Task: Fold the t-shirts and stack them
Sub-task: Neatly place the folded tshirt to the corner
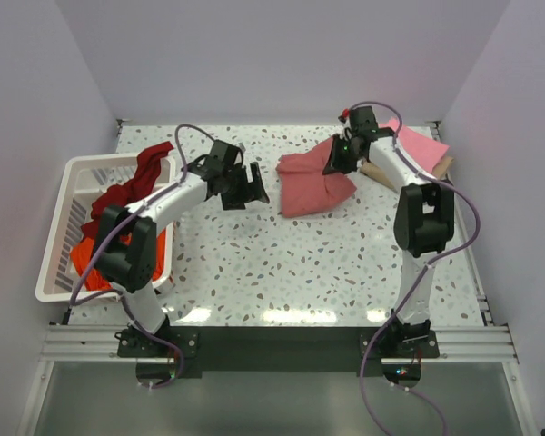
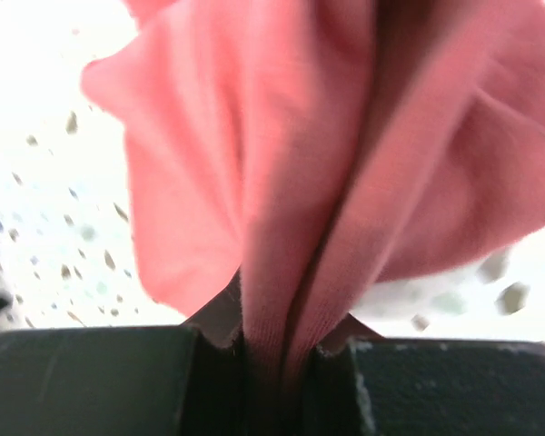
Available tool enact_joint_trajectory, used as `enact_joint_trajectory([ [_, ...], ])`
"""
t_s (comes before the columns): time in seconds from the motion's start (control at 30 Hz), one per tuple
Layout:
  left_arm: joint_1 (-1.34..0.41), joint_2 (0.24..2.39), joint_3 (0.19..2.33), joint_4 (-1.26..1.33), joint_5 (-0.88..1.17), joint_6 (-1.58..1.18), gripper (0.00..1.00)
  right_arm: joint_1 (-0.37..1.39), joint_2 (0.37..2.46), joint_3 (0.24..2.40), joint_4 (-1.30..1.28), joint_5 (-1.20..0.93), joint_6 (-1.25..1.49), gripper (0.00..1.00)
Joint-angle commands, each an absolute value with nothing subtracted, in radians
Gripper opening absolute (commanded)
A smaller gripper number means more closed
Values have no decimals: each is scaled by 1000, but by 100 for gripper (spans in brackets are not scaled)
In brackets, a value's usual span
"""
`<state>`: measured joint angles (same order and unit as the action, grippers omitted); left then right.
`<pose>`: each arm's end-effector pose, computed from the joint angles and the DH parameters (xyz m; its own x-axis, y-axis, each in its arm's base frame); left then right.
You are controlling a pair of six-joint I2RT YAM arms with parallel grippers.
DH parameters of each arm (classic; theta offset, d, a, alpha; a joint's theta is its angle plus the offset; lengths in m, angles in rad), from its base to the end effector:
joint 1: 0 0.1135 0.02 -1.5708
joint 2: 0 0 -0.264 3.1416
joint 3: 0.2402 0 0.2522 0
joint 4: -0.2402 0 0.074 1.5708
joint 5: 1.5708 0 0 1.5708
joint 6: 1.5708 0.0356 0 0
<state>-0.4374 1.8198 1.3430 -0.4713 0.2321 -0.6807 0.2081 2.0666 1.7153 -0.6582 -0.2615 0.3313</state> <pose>0.3531 -0.1741 0.2220 -0.9078 -0.2516 -0.3357 -0.0483 0.8575 -0.5123 0.4422 0.1028 0.2260 -0.8920 0.1328 -0.4322 -0.0466 0.9238 0.3801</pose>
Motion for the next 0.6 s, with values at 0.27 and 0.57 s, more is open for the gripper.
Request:
enact_joint_trajectory([
  [0.27,-423,1554,1069,-575,172,-686,83,94,2250,2218,-727,-181,311,0],
  [0.57,-423,1436,917,-617,134,-733,83,-43,2369,2450,-703,-213,370,0],
])
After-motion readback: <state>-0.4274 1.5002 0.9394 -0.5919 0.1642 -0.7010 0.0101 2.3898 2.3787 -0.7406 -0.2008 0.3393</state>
